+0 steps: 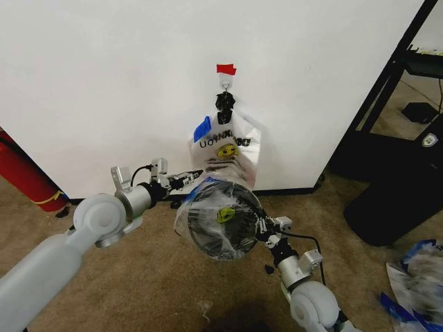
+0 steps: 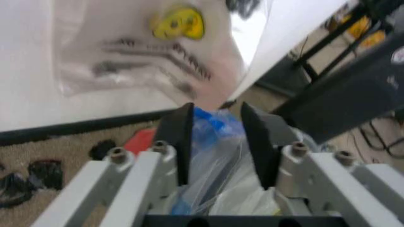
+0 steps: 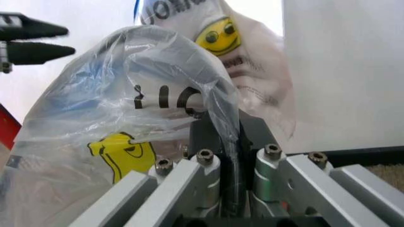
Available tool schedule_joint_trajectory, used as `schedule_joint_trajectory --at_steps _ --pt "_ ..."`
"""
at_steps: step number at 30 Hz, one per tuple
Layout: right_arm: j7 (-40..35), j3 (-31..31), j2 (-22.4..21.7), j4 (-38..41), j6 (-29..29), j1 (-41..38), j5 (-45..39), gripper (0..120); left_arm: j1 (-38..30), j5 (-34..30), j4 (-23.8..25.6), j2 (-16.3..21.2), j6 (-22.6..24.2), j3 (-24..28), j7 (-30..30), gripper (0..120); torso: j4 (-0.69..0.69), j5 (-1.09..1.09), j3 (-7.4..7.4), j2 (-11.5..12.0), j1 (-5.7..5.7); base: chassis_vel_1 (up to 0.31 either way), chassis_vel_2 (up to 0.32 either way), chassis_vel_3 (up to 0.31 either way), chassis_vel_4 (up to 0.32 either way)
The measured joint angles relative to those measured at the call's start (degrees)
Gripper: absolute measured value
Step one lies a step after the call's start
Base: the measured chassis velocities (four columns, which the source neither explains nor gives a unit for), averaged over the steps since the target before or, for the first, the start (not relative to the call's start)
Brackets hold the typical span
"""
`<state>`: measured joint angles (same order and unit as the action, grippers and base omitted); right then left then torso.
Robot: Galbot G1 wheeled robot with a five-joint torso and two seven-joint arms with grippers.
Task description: Pick up the garbage bag from the wall and place it over the trash bin.
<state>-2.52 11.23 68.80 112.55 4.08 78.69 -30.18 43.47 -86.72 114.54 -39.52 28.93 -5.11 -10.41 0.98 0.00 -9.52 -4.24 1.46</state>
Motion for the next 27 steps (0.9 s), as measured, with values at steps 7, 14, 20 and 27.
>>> schedule_joint_trajectory --at_steps 7,14,20,27 --pt "-0.15 0.11 -0.30 0.68 0.00 0.56 0.23 1 -3.61 1.02 -1.86 -1.14 1.80 3.61 -0.08 25 0.01 0.00 0.00 0.00 0.00 0.000 0.000 0.000 0.000" --pt "-0.34 0.28 -0.60 0.87 0.00 0.91 0.48 1 -5.74 1.18 -2.64 -1.79 2.18 5.79 -0.17 25 0.01 0.00 0.00 0.00 0.00 0.000 0.000 0.000 0.000" --pt "-0.80 -0.21 -0.56 0.81 0.14 0.67 1.81 1 -7.06 0.95 -3.07 -1.92 3.07 7.55 -0.15 0 0.00 0.00 0.00 0.00 0.00 0.000 0.000 0.000 0.000" --pt "-0.82 -0.41 -0.88 0.65 0.34 0.06 2.85 1 -9.41 0.98 -4.90 -2.79 4.10 9.33 -0.76 0 0.01 0.00 0.00 0.00 0.00 0.000 0.000 0.000 0.000"
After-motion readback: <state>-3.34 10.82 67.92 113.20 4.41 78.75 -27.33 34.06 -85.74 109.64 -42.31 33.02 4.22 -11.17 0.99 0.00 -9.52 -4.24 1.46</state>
